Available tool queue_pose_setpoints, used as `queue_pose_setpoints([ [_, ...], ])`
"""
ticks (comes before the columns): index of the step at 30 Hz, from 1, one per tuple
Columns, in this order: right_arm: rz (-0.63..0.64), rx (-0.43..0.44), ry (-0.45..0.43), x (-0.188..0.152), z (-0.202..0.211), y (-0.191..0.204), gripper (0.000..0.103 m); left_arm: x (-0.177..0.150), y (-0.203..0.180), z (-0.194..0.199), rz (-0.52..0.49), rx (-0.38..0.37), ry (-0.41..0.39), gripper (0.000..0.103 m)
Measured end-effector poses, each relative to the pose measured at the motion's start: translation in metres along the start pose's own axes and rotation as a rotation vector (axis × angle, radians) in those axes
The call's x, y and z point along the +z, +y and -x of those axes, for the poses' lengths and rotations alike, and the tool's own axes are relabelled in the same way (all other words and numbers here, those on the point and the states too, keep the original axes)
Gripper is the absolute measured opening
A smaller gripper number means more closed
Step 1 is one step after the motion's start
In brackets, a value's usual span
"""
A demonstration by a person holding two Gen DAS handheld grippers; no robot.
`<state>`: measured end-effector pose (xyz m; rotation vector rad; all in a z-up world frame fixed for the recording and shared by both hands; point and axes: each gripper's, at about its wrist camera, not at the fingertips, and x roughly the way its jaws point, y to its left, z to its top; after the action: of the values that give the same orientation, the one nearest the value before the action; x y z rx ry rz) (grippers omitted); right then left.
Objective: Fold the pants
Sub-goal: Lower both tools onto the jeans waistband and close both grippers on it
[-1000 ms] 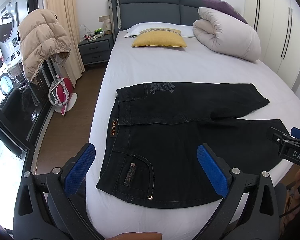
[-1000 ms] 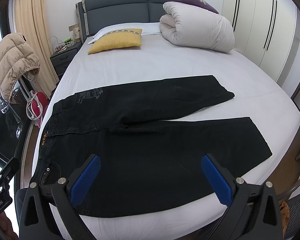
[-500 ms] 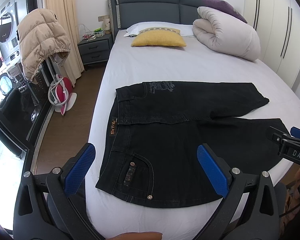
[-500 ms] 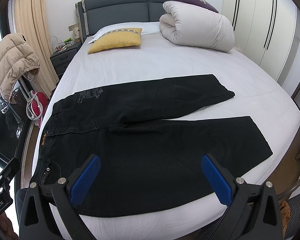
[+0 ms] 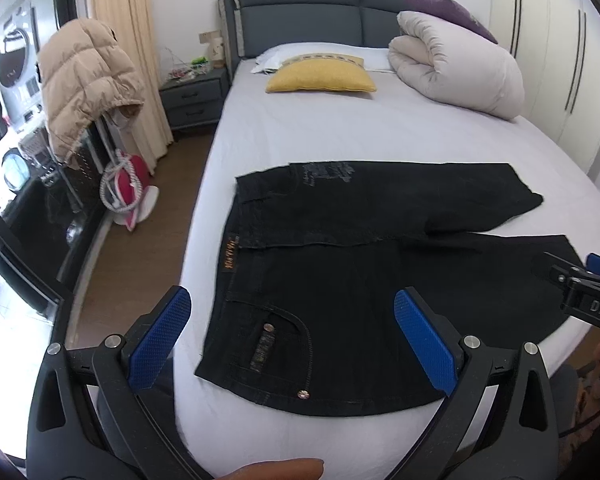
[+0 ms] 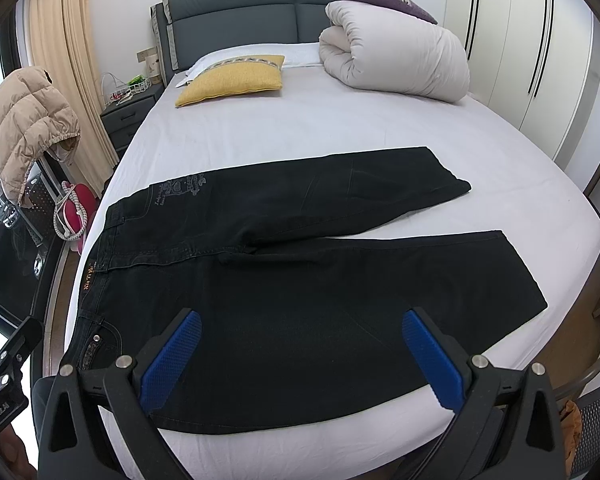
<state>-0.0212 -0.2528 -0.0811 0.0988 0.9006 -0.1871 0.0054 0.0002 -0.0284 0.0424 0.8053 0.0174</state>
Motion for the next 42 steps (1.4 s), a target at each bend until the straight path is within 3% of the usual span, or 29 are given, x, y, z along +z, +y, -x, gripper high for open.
queue_pose_setpoints([
  [3, -0.003, 0.005, 0.001, -0.001, 0.0, 0.0, 0.103, -0.002, -0.003, -0.001, -0.019, 0.032, -0.029, 0.103],
  [6, -0.005, 0.019, -0.001, -0.001, -0.002, -0.004, 0.103, -0.003, -0.011, -0.008, -0.114, 0.06, -0.049, 0.103],
  [9, -0.007, 0.036, -0.015, 0.002, -0.006, -0.009, 0.103, 0.004, -0.016, -0.026, -0.22, 0.016, -0.029, 0.103],
  [13, -0.017, 0.073, -0.032, 0.012, -0.018, -0.021, 0.103, 0.022, -0.014, -0.058, -0.288, -0.053, -0.017, 0.103],
  [17, -0.026, 0.137, -0.025, 0.025, -0.042, -0.032, 0.103, 0.044, -0.01, -0.09, -0.322, -0.052, -0.043, 0.103],
  [19, -0.037, 0.173, -0.024, 0.032, -0.057, -0.039, 0.103, 0.056, -0.012, -0.111, -0.36, -0.013, -0.057, 0.103],
  [23, -0.047, 0.239, -0.004, 0.043, -0.083, -0.047, 0.103, 0.088, -0.006, -0.171, -0.368, 0.022, 0.064, 0.103],
  [27, -0.023, 0.308, 0.028, 0.054, -0.108, -0.052, 0.101, 0.134, 0.004, -0.23, -0.376, -0.039, 0.052, 0.103],
  [29, 0.003, 0.334, 0.038, 0.059, -0.119, -0.056, 0.096, 0.158, 0.004, -0.261, -0.408, -0.11, 0.078, 0.103],
  [34, 0.052, 0.391, 0.065, 0.067, -0.141, -0.06, 0.092, 0.211, 0.01, -0.353, -0.435, -0.278, 0.244, 0.103],
  [42, 0.101, 0.444, 0.093, 0.067, -0.169, -0.055, 0.089, 0.224, 0.017, -0.445, -0.466, -0.417, 0.45, 0.102],
])
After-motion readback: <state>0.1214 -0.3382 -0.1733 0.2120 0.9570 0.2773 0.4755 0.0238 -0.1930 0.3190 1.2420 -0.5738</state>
